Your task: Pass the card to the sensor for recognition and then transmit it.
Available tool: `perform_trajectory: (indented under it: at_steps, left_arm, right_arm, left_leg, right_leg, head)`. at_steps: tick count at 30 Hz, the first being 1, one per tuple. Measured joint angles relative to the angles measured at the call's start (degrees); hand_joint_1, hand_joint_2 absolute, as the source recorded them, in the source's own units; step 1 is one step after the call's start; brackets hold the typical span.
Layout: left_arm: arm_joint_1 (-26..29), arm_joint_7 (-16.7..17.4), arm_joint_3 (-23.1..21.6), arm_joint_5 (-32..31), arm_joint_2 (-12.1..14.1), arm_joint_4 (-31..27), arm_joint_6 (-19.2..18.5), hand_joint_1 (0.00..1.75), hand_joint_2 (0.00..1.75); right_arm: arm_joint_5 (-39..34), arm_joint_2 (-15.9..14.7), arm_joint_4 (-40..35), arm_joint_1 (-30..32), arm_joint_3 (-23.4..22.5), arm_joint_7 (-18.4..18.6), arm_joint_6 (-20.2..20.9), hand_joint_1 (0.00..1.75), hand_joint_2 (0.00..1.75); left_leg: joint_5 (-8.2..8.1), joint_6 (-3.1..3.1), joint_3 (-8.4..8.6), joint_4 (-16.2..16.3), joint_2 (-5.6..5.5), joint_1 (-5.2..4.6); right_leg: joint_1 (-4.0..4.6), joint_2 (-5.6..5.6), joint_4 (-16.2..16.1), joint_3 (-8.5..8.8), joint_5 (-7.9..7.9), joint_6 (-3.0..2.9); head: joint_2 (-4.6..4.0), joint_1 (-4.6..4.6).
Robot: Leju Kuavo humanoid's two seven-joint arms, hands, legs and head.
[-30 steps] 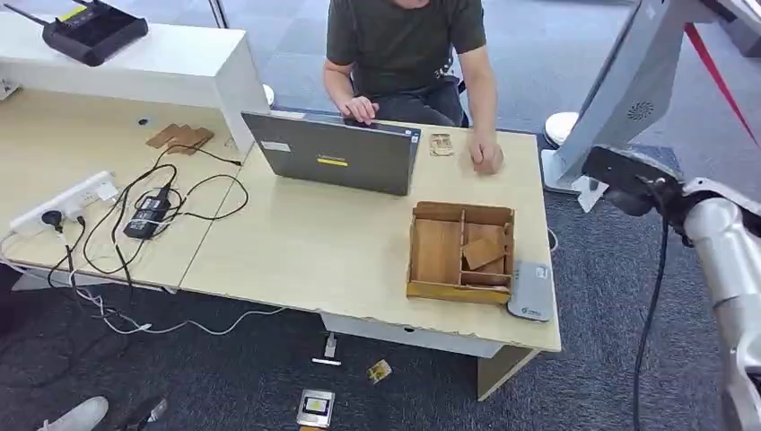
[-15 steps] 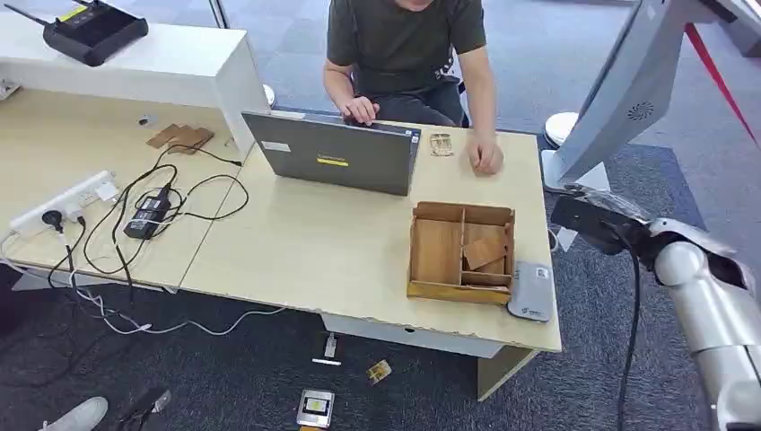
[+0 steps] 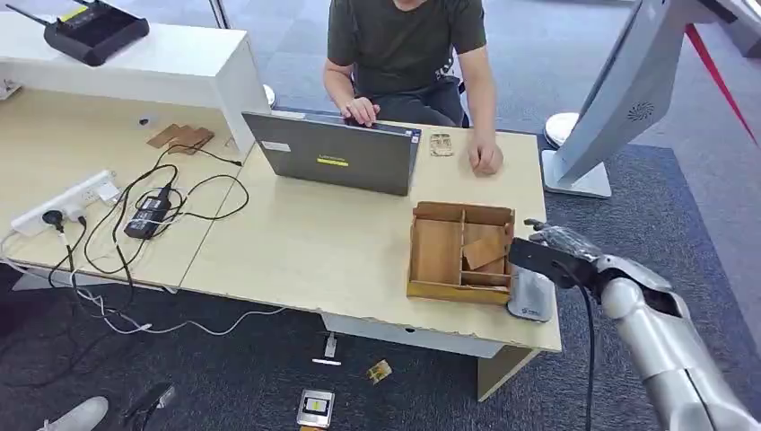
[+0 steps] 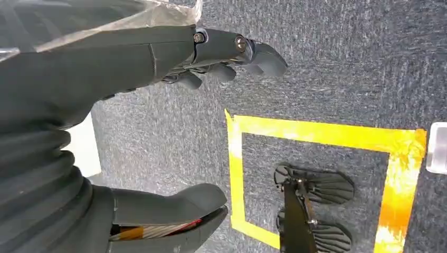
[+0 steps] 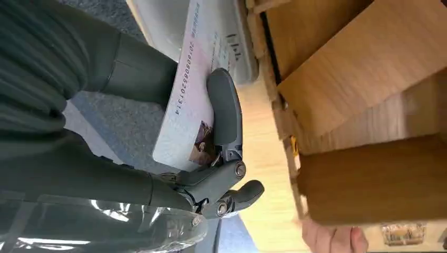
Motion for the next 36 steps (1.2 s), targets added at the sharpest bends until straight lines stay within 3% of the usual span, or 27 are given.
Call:
perform_trajectory:
  at_steps: [16,36]
  left_arm:
    - [-0.35,0.31,0.00,-0.13,-0.22,0.00,0.28,0.00,1.75]
    - [-0.22,0.00,0.00,-0.13,-0.11,0.00,-0.04,0.00,1.75]
  right_arm:
    - [4.02,1.81,4.87,-1.28,2.88,1.07,-1.00,1.75,1.75]
    - [3.91,1.27,5.70,-2.90,3.32,1.68,-1.05,1.75,1.75]
  left_leg:
    - [0.00,0.00,0.00,0.00,0.00,-0.01]
    - [0.00,0.00,0.00,0.01,0.00,-0.01]
  right_leg:
    - [0.00,0.00,-0.01,0.00,0.00,0.00]
    - [-0.01,0.00,-0.01,-0.01,0.00,0.00]
  head:
    - [0.00,0.00]
    - [0.00,0.00]
